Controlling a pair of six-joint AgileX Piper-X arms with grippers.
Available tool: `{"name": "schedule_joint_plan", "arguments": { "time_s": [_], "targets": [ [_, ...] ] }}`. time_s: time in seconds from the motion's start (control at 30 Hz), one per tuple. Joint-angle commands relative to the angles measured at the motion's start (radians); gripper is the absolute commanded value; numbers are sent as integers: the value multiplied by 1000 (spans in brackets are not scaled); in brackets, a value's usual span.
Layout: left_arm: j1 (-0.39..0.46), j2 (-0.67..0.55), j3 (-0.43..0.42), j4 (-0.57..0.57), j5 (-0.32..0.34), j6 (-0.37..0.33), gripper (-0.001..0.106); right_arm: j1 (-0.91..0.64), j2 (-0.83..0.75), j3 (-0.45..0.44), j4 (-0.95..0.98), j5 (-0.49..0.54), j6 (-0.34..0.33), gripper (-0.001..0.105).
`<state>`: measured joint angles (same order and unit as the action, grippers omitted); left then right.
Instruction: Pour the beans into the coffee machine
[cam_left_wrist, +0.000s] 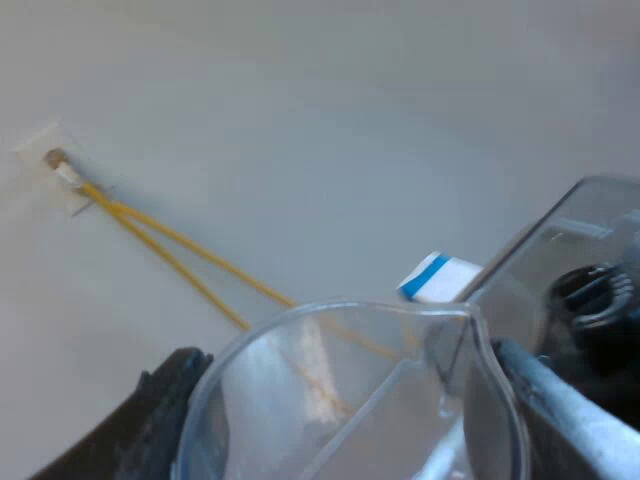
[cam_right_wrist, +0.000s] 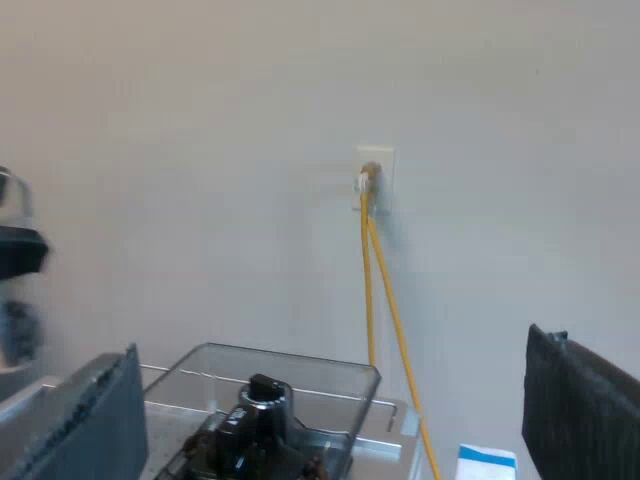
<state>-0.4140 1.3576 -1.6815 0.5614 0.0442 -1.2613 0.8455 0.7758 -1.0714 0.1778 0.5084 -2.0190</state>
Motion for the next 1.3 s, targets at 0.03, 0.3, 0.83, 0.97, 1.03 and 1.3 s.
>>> {"name": "schedule_joint_plan", "arguments": {
  "time_s": [0.03, 0.3, 0.83, 0.97, 1.03, 1.3],
  "targets": [
    [-2, 40, -52, -37, -27, 40, 0, -4, -4, -10, -9, -21, 1, 78],
    [-16, 124, -116, -106, -27, 255, 0, -4, -4, -10, -9, -26, 1, 78],
    [-107, 194, -116, -165, -27, 907, 0, -4, -4, -10, -9, -26, 1, 78],
    [-106, 208, -116, -165, -27, 1027, 0, -4, -4, -10, -9, -26, 1, 78],
    [-106, 209, -116, -165, -27, 1086, 0, -4, -4, -10, -9, -26, 1, 78],
    [-106, 237, -116, -171, -27, 1246, 0, -4, -4, -10, -9, -26, 1, 78]
  ]
}}
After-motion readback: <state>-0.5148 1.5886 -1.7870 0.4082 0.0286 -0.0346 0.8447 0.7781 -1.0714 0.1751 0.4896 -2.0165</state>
